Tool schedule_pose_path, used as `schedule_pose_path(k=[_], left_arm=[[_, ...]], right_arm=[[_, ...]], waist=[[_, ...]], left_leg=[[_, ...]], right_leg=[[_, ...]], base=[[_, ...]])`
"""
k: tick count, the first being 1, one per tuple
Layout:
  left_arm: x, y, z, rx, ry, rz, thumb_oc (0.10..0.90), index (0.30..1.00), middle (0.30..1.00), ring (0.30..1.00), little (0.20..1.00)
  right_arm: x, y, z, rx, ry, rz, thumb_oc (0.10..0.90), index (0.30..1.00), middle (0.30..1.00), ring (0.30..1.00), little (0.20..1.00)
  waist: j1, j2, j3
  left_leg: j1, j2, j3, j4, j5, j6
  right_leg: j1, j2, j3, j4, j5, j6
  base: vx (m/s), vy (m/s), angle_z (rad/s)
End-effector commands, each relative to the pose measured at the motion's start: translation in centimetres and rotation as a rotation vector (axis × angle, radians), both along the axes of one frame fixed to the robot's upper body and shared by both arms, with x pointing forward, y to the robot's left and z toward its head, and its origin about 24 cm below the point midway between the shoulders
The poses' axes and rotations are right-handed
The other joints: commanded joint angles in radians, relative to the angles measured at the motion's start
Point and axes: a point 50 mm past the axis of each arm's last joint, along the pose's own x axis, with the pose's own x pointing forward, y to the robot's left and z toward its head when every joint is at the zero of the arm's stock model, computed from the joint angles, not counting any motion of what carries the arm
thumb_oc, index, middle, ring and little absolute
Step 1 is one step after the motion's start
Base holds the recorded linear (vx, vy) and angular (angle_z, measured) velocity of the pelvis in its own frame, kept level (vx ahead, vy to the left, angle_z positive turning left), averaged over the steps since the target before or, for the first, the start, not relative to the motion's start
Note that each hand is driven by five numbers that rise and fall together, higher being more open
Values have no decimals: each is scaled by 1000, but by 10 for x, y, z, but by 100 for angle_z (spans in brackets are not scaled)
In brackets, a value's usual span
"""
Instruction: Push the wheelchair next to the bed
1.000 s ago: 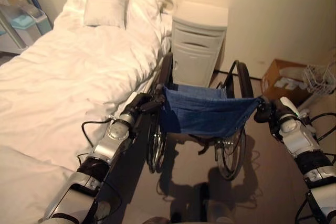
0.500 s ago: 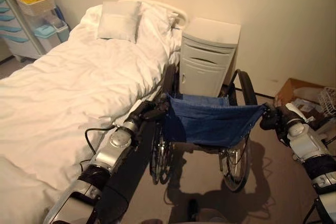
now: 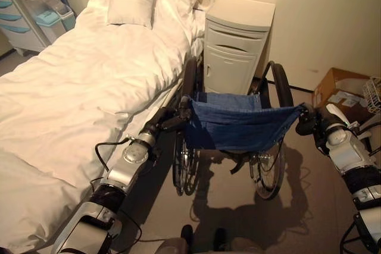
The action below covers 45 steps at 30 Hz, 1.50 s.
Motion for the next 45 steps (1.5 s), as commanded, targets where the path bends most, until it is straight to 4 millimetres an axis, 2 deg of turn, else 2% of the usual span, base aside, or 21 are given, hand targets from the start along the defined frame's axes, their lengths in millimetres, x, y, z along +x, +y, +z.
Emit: schedule_pose_path(k=[1,6,12,19,22,25,29,30,32,36,40,45], left_arm=[[-4,36,-4,104,40,144,800,900,900,900,900],[-10,43,-8,144,70,145,800,900,900,900,900],[-22,65,-8,151,103,169,800,900,900,900,900],[-31,88,-13,60,198,187,800,900,900,900,900],[-30,94,-12,-23,232,182,800,900,900,900,900],[-32,107,-10,-156,260,178,800,900,900,900,900],[-34,119,-6,-245,257,195,800,900,900,900,900],[-36,127,-4,-290,253,202,800,900,900,900,900],[-38,131,-4,-343,249,207,800,900,900,900,900],[-44,143,-1,-465,226,238,800,900,900,900,900],[-51,144,-7,-687,217,235,800,900,900,900,900],[-67,150,-24,-858,203,277,800,900,900,900,900]], right_arm=[[-1,42,-28,19,66,234,800,900,900,900,900],[-5,39,-21,52,45,239,800,900,900,900,900],[-10,27,-6,135,-12,231,800,900,900,900,900],[-9,15,19,415,-72,198,800,900,900,900,900],[-7,6,26,570,-99,172,800,900,900,900,900],[-9,-10,32,826,-160,101,800,900,900,900,900],[-12,-24,38,997,-228,42,800,900,900,900,900],[-15,-31,45,1055,-274,34,800,900,900,900,900],[-16,-38,52,1079,-319,24,800,900,900,900,900],[-27,-63,66,1022,-402,-27,800,900,900,900,900],[-39,-82,71,1011,-444,-69,800,900,900,900,900],[-54,-99,76,1157,-539,-99,800,900,900,900,900]], waist=[[32,17,-12],[26,17,-6],[23,16,-2],[18,10,-9],[18,11,-16],[16,14,-28],[12,15,-39],[9,16,-43],[7,16,-47],[0,15,-55],[-8,13,-60],[-18,11,-63]], left_leg=[[25,1,-10,-19,40,-10],[34,2,-7,-17,32,-5],[49,6,-1,-19,23,-3],[66,12,7,-27,17,-5],[74,14,9,-35,17,-8],[84,18,15,-43,17,-13],[92,21,21,-51,17,-18],[94,22,24,-54,18,-20],[96,23,27,-57,17,-22],[102,25,36,-68,18,-27],[107,26,44,-74,17,-29],[114,29,54,-82,16,-31]], right_leg=[[31,-62,88,-26,84,58],[33,-58,94,-21,80,57],[41,-55,94,-24,76,56],[54,-52,86,-27,67,54],[61,-52,77,-30,64,54],[70,-52,67,-37,61,54],[78,-52,60,-47,59,56],[80,-51,58,-51,59,56],[82,-50,57,-55,58,57],[85,-47,57,-66,58,59],[87,-44,59,-73,59,59],[90,-43,58,-77,57,59]], base=[[58,-15,-1],[43,-14,2],[7,-3,1],[0,0,0],[0,0,0],[0,0,0],[0,0,0],[0,0,0],[0,0,0],[0,0,0],[0,0,0],[0,0,0]])
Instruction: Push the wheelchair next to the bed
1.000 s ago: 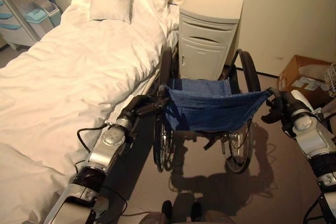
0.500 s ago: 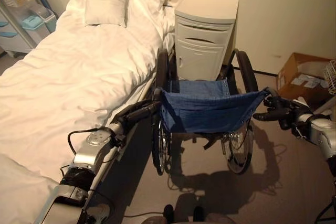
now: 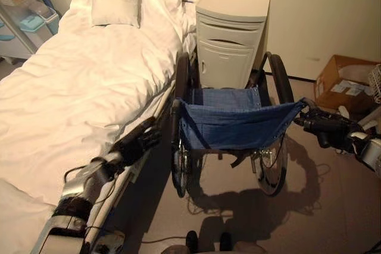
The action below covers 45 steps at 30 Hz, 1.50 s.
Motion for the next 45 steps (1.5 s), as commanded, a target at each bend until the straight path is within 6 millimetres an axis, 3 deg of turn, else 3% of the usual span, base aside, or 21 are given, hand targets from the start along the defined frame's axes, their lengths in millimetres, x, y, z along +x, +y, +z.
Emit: schedule_pose_path(k=[1,6,12,16,21,25,28,29,30,34,37,42,45], left_arm=[[-3,31,28,-79,-155,108,800,900,900,900,900],[-14,36,22,-228,-204,171,800,900,900,900,900],[-21,39,19,-446,-310,267,800,900,900,900,900],[-27,40,11,-453,-298,297,800,900,900,900,900],[-46,42,-9,-467,-236,324,800,900,900,900,900],[-50,36,-22,-403,-193,311,800,900,900,900,900],[-55,31,-33,-269,-147,279,800,900,900,900,900],[-59,26,-42,-199,-112,273,800,900,900,900,900],[-59,25,-43,-192,-109,271,800,900,900,900,900],[-68,8,-65,-56,-34,226,800,900,900,900,900],[-68,-16,-78,66,-18,153,800,900,900,900,900],[-72,-51,-91,238,-27,2,800,900,900,900,900],[-72,-66,-95,348,-28,-47,800,900,900,900,900]], right_arm=[[-14,-44,69,3,-278,-132,800,900,900,900,900],[-27,-57,70,148,-327,-172,800,900,900,900,900],[-54,-77,47,231,-284,-249,800,900,900,900,900],[-65,-80,31,282,-249,-258,800,900,900,900,900],[-71,-71,15,537,-344,-247,800,900,900,900,900],[-80,-70,-15,515,-241,-307,800,900,900,900,900],[-93,-67,-47,471,-140,-335,800,900,900,900,900],[-103,-63,-69,460,-86,-343,800,900,900,900,900],[-104,-63,-71,457,-80,-340,800,900,900,900,900],[-115,-33,-125,451,17,-339,800,900,900,900,900],[-116,10,-164,438,58,-303,800,900,900,900,900],[-114,74,-196,432,48,-246,800,900,900,900,900],[-115,96,-205,359,65,-194,800,900,900,900,900]], waist=[[31,-23,-72],[25,-27,-76],[14,-35,-83],[10,-36,-83],[5,-38,-86],[0,-35,-81],[-3,-34,-75],[0,-32,-73],[1,-32,-73],[12,-26,-72],[19,-18,-69],[21,-3,-62],[22,4,-58]], left_leg=[[0,26,54,31,-57,-60],[5,27,60,26,-62,-60],[8,30,72,17,-64,-63],[9,32,78,17,-64,-63],[12,30,81,16,-72,-58],[12,29,85,20,-76,-57],[6,30,90,31,-78,-54],[3,28,87,37,-79,-51],[3,28,87,38,-79,-50],[2,24,77,41,-79,-42],[3,21,68,47,-80,-36],[0,17,62,55,-85,-27],[1,13,59,59,-87,-25]], right_leg=[[-33,-65,38,73,10,93],[-31,-64,38,68,8,95],[-38,-64,41,67,9,98],[-41,-64,41,71,9,98],[-42,-60,43,73,5,97],[-47,-60,48,80,5,99],[-56,-60,50,88,6,99],[-58,-58,52,89,6,97],[-58,-59,52,89,6,97],[-56,-57,51,92,5,93],[-56,-55,50,101,-1,86],[-57,-53,51,109,-7,75],[-56,-51,54,112,-8,72]], base=[[-4,-5,7],[-2,-4,2],[-3,-12,-3],[1,-5,-4],[2,-15,-10],[-8,-2,0],[-37,-2,-1],[0,0,0],[0,0,0],[0,0,0],[0,0,0],[-5,3,1],[-8,10,2]])
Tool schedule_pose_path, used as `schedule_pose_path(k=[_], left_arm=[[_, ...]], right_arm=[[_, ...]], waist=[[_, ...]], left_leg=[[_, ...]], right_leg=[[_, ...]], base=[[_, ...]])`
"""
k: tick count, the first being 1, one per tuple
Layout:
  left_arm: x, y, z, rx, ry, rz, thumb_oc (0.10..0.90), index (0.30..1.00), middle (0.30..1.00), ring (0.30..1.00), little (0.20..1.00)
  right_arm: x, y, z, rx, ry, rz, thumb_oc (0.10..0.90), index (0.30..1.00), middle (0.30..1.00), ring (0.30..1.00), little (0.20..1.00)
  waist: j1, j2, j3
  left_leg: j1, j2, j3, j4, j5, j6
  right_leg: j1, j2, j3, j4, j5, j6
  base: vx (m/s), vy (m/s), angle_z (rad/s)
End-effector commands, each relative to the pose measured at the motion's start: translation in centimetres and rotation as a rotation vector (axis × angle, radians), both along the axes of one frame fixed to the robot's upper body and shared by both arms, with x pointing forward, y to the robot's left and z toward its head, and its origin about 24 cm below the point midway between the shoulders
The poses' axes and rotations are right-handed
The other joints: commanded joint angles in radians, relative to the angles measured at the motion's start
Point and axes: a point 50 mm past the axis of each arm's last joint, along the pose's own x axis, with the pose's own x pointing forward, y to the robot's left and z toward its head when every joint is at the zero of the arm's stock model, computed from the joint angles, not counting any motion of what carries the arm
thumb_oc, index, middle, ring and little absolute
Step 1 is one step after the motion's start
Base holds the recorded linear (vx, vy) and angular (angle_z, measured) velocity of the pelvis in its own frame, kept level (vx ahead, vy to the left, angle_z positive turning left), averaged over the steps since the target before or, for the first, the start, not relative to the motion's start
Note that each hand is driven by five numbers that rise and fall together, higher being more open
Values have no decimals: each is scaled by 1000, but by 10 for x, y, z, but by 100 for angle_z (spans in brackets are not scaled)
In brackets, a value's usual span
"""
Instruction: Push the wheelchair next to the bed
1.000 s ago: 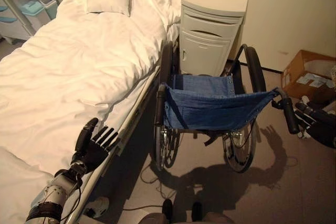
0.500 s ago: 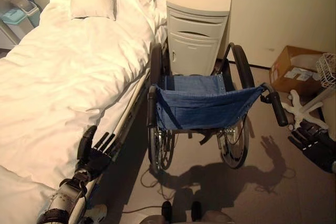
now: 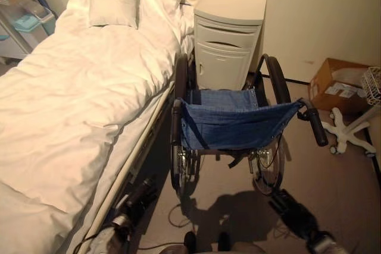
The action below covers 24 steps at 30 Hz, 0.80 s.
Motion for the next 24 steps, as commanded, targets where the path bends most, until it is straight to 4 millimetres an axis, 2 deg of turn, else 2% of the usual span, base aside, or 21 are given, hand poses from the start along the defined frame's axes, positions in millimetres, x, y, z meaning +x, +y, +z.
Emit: schedule_pose_path(k=[1,4,8,12,17,24], left_arm=[[37,7,29,185,-225,-31,800,900,900,900,900],[36,-6,26,235,-230,-37,800,900,900,900,900],[34,-35,18,337,-238,-171,800,900,900,900,900],[31,-50,15,356,-246,-213,800,900,900,900,900],[33,-58,18,357,-281,-234,800,900,900,900,900],[31,-65,17,320,-282,-271,800,900,900,900,900]], right_arm=[[31,-30,30,-263,-195,3,800,900,900,900,900],[34,-17,29,-347,-205,58,800,900,900,900,900],[33,12,21,-473,-182,266,800,900,900,900,900],[33,30,19,-592,-176,384,800,900,900,900,900],[36,39,23,-659,-196,411,800,900,900,900,900],[25,40,15,-693,-124,437,800,900,900,900,900]], waist=[[19,-1,-40],[20,2,-35],[18,5,-33],[13,10,-32],[6,20,-24],[-3,31,-18]], left_leg=[[-4,21,30,65,-83,-21],[-5,17,28,71,-86,-20],[-13,15,30,83,-90,-19],[-18,14,31,91,-92,-18],[-28,10,28,103,-95,-18],[-38,6,30,107,-96,-21]], right_leg=[[-60,-43,24,110,-20,56],[-59,-44,23,113,-22,53],[-64,-43,25,121,-24,51],[-70,-41,29,132,-30,47],[-80,-41,30,143,-35,44],[-91,-45,30,149,-40,43]], base=[[0,0,0],[0,0,0],[-27,20,1],[-29,40,0],[-50,42,0],[-25,21,0]])
